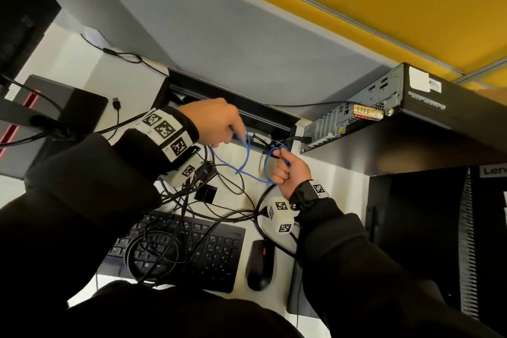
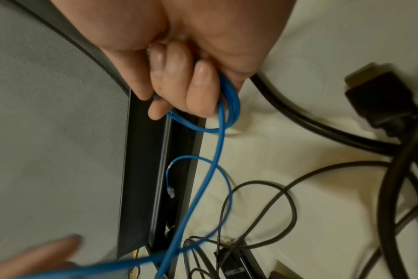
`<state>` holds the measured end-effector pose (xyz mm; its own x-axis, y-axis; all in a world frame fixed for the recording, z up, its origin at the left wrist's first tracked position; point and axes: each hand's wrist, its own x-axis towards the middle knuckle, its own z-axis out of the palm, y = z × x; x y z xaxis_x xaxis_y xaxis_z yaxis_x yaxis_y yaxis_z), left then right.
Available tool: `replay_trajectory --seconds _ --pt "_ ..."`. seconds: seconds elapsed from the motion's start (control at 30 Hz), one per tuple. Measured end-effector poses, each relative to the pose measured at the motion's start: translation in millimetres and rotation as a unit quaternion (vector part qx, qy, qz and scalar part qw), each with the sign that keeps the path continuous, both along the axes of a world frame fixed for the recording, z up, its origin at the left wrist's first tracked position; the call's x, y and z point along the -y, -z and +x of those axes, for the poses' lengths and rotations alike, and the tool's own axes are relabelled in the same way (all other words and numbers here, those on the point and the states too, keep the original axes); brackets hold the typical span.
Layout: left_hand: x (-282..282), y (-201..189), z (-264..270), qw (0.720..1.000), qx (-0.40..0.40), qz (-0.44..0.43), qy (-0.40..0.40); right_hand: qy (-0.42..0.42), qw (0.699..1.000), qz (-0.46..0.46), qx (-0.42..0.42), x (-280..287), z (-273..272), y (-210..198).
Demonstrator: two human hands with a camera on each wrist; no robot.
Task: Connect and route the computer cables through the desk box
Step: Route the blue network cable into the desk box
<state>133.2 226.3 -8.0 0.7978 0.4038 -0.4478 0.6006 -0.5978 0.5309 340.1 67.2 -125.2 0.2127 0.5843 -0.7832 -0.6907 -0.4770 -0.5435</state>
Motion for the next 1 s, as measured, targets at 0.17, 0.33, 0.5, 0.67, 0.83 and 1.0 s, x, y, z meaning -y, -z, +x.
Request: replay_trajectory --seconds 0.17,0.33,0.5,0.67,0.83,1.0 --pt "14.4 19.8 6.2 0.993 0.038 0.080 0.078 -0.040 0.999 0.000 0.019 -1.9 -13.1 2.6" --pt "35.5 56.0 32.9 0.990 0.110 0.083 -0.031 -0.072 0.996 0.035 0.028 -6.0 -20.5 -0.6" --pt "48.4 81.6 41.5 0.981 0.165 -0.013 -0.097 -0.118 0.990 0.052 0.063 -0.9 -16.6 -0.2" --pt "55.3 92.5 38.1 0.960 0.192 -0.137 -0.149 -0.152 0.985 0.044 0.063 2.5 -14.8 -8.9" --pt "41.0 93.7 36.6 0.904 0.179 -0.149 -0.358 -0.163 0.984 0.036 0.056 1.7 -14.9 -2.5" --pt "29.3 97.6 43.2 0.950 -0.019 -0.145 -0.276 -0.152 0.988 0.022 0.006 3.1 -8.0 0.6"
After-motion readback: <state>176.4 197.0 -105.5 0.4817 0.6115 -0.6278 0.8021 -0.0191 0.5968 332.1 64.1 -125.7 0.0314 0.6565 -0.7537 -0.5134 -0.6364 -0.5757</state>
